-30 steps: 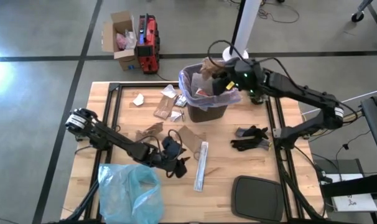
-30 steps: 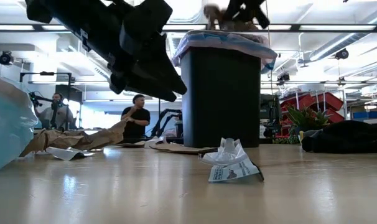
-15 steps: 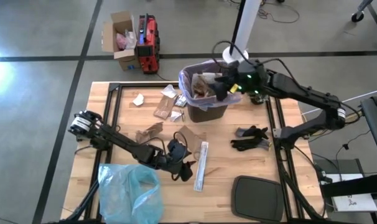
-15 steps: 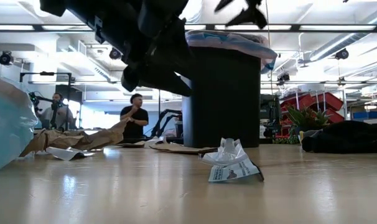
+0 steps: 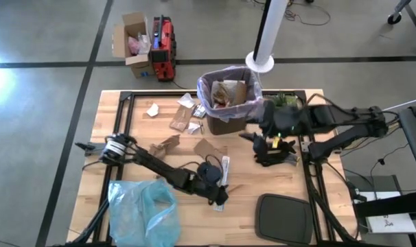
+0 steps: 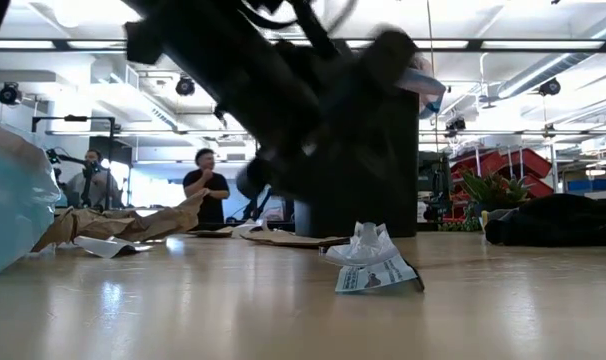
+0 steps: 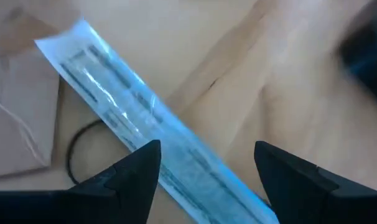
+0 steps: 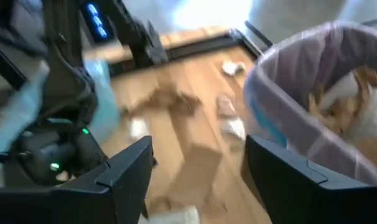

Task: Place trash/remove bag and relplace
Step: Put the cable tie and blue plastic cellophane into the trash bin

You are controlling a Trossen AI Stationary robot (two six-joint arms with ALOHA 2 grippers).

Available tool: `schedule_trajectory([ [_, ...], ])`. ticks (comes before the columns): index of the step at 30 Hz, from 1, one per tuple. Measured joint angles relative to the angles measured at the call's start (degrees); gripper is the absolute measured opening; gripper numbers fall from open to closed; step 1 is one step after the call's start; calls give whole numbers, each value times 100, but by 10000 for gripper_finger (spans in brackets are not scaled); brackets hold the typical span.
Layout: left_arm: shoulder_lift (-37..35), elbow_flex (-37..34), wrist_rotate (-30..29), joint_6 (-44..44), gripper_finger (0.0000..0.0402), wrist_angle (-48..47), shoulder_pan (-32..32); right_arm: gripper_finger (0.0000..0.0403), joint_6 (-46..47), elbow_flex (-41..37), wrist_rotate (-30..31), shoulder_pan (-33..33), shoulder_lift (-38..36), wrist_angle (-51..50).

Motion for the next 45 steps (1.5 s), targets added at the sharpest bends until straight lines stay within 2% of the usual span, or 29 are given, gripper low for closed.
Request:
schedule_trajectory([
  [4,630,852,-112,-268,245,-1046,49,237,449,-223,389,564,39,-173],
  [10,1195,1711,-193,287,210,-1798,51,228,919,-590,503,1028,35,-152],
  [13,1214,1892,-80,534,159,-2020,44,222,1008,-732,501,1134,31,-180],
  [18,1039,1914,-16,1009,32,-2339,42,212,1010,-826,507,1208,29,-177],
  [20,950,1904,32,1066,11,-2541,47,209,1006,-847,503,1212,29,-204],
  [25,610,1893,15,1079,24,-3078,55,205,1009,-867,513,1275,26,-478],
  [33,-425,1895,-221,1087,3,-3293,53,206,1404,-1293,509,1525,26,-571],
  [42,-1761,1898,-979,1942,1,-3152,256,200,2644,-2250,501,1960,26,-489],
  [45,-2135,1898,-1079,2058,1,-2842,476,199,3169,-2599,501,2143,26,-3],
])
